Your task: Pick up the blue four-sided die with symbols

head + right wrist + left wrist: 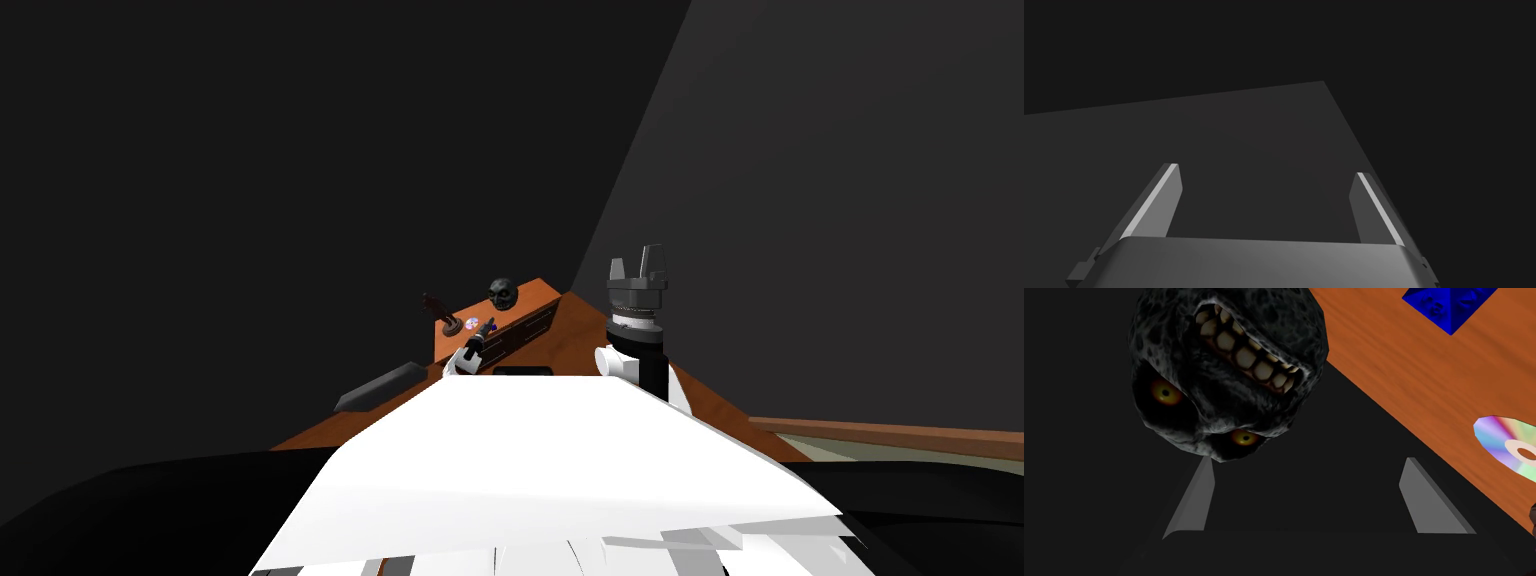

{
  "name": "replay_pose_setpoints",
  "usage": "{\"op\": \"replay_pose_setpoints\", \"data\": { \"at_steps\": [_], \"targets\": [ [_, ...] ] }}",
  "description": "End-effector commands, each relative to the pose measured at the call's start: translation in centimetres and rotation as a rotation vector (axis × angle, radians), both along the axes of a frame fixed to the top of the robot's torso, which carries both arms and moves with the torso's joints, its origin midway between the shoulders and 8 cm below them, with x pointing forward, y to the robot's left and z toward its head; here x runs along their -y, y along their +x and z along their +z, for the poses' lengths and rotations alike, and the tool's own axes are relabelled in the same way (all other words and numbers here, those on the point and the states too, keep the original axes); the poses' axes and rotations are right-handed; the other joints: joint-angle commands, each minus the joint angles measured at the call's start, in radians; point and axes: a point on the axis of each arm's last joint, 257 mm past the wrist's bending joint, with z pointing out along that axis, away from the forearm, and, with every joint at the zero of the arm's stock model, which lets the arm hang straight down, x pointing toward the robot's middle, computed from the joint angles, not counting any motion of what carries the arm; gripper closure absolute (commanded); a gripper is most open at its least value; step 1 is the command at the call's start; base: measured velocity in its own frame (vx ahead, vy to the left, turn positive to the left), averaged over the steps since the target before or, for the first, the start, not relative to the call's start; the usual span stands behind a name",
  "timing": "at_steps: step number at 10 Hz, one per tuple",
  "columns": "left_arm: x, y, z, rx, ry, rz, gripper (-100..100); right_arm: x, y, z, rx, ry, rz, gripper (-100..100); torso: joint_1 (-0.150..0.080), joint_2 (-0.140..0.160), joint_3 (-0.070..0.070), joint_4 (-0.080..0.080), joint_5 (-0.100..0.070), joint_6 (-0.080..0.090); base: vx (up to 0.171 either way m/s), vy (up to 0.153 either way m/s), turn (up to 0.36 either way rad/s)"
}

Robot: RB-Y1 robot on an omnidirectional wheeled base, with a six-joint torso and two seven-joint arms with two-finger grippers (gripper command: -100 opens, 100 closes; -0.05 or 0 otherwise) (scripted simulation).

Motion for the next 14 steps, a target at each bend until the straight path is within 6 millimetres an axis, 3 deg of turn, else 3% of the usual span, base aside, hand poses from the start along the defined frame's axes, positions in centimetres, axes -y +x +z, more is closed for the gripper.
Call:
{"op": "replay_pose_setpoints", "data": {
  "at_steps": [1, 5, 10, 12, 14],
  "targets": [
    [-0.6, -0.5, -1.4, -0.032, 0.022, -0.001, -100, 0.0, 0.0, 0.0, 0.000, 0.000, 0.000, 0, 0.000, 0.000, 0.000, 0.000, 0.000, 0.000, 0.041, -0.028, -0.022],
    [-2.3, -1.7, -5.6, -0.141, 0.128, -0.019, -100, 0.0, 0.0, 0.0, 0.000, 0.000, 0.000, 0, 0.000, 0.001, 0.000, 0.000, 0.000, 0.000, 0.042, -0.048, -0.041],
    [-4.7, -3.1, -8.9, -0.239, 0.227, -0.032, -100, 0.0, 0.0, 0.0, 0.000, 0.000, 0.000, 0, 0.001, 0.002, 0.001, 0.000, 0.000, 0.000, 0.034, -0.031, -0.035],
    [-4.8, -3.4, -9.2, -0.246, 0.229, -0.031, -100, 0.0, 0.0, 0.0, 0.000, 0.000, 0.000, 0, 0.000, 0.001, 0.001, 0.000, 0.000, 0.000, 0.028, -0.023, -0.007],
    [-6.5, -4.2, -10.7, -0.297, 0.287, -0.037, -100, 0.0, 0.0, 0.0, 0.000, 0.000, 0.000, 0, 0.001, 0.002, 0.001, 0.000, 0.000, 0.000, 0.030, -0.028, -0.046]
  ]
}}
